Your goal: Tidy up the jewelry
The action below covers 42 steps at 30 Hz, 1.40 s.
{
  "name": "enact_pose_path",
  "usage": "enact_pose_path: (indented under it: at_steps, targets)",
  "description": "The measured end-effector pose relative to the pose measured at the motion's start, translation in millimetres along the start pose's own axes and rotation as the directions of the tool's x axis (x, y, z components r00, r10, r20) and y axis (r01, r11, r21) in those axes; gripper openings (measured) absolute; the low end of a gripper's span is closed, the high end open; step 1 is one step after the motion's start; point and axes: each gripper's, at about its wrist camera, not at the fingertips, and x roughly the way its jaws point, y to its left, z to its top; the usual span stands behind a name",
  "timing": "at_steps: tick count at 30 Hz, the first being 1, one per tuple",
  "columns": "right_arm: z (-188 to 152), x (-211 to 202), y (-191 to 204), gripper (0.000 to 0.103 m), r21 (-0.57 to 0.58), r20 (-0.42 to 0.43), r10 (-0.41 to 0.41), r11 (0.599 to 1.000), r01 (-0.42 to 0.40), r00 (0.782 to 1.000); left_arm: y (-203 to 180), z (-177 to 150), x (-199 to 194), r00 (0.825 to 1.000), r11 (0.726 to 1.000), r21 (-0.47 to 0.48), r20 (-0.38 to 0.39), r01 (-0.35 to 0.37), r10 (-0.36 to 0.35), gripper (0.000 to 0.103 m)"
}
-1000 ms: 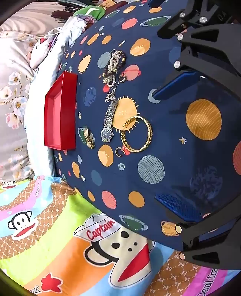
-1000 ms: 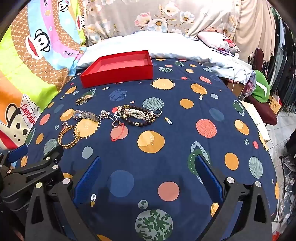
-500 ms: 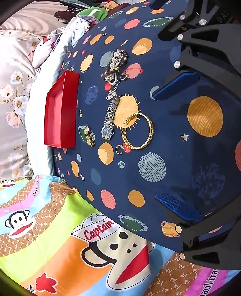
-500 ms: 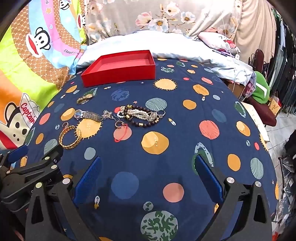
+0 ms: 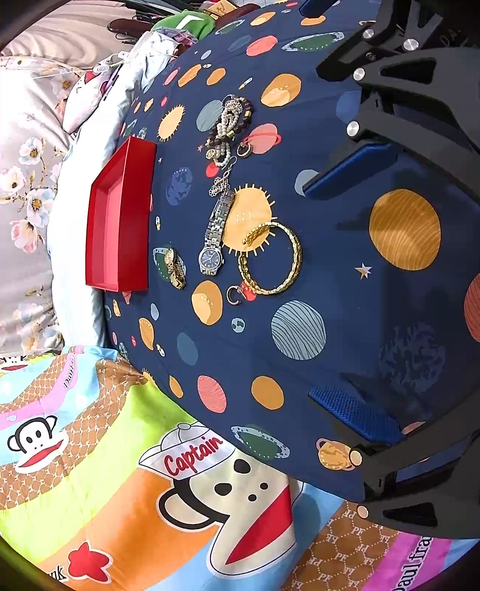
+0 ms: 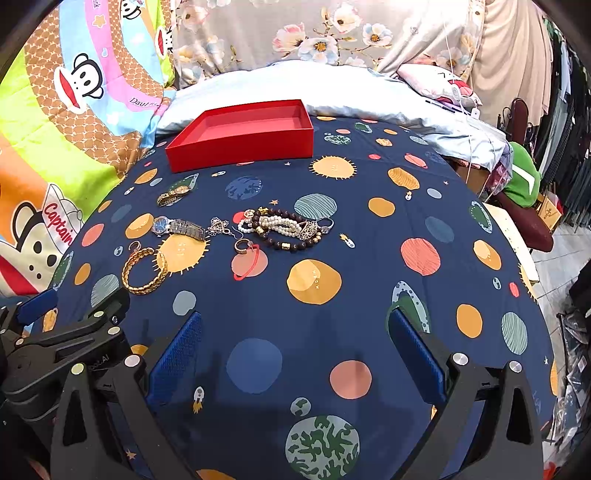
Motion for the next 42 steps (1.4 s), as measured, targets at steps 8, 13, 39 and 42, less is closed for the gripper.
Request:
enact_pose_path:
  at_steps: [8,13,39,42]
  targets:
    - [-0.1,0.1,-0.4,0.098,0.000,0.000,0.000,1.000,0.000,1.000,1.0,0.0,-0.4,1.000,1.000,-0.001,-0.003,-0.003,0.003,0.098]
    - [-0.3,0.0,-0.5,0.098,0.004,-0.001,0.000,1.000,0.000,1.000,1.3,-0.7,-0.7,1.000,1.000,0.002,-0.001,-0.006,0.006,0.098]
    - [-0.9,-0.1,-1.6,0.098,0.010,-0.002,0.010,1.000,-0.010,1.000,1.4,0.2,-3.2,1.000,1.000,0.001,0.003,-0.021,0.021,0.098]
    - [-1.1,-0.4,0.0,0.098,0.010,-0.003,0.013,1.000,-0.013,1.000,1.8,0.0,-2.8,1.000,1.000,-0.001,0.001,-0.021,0.021,0.098]
